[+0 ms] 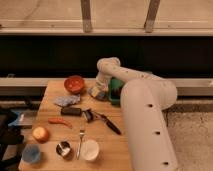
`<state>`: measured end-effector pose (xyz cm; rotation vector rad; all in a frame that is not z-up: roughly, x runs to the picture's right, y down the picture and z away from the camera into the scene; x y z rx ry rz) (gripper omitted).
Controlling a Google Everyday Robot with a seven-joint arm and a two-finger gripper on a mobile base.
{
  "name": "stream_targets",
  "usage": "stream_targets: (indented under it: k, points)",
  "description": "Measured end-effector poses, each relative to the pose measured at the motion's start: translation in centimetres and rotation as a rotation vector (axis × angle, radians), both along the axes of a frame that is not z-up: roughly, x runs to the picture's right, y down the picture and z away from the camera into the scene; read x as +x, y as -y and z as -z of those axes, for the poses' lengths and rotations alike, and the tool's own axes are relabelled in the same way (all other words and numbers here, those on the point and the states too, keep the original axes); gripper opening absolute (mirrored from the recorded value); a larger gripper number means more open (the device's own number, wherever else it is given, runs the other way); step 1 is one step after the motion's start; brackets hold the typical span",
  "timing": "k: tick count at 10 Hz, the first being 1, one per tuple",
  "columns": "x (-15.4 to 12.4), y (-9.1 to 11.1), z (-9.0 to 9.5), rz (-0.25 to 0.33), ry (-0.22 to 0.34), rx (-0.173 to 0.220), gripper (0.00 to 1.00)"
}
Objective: Wipe table surface with sponge
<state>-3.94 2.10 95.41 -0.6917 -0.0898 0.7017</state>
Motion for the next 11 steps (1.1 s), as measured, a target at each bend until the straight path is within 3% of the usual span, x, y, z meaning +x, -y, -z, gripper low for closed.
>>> stream_targets:
  k: [3,5,8,11]
  points:
    - [-0.4,-1.0,2.8,0.02,0.007,-0.005,0.0]
    - [0.8,-1.2,3.0,0.018,-0.018,-0.017,0.0]
    - [2.2,0.0,1.4,-0.008,-0.04,-0.016,0.0]
    - [-0.2,2.1,-0.4,0.005,0.0,0.018,0.0]
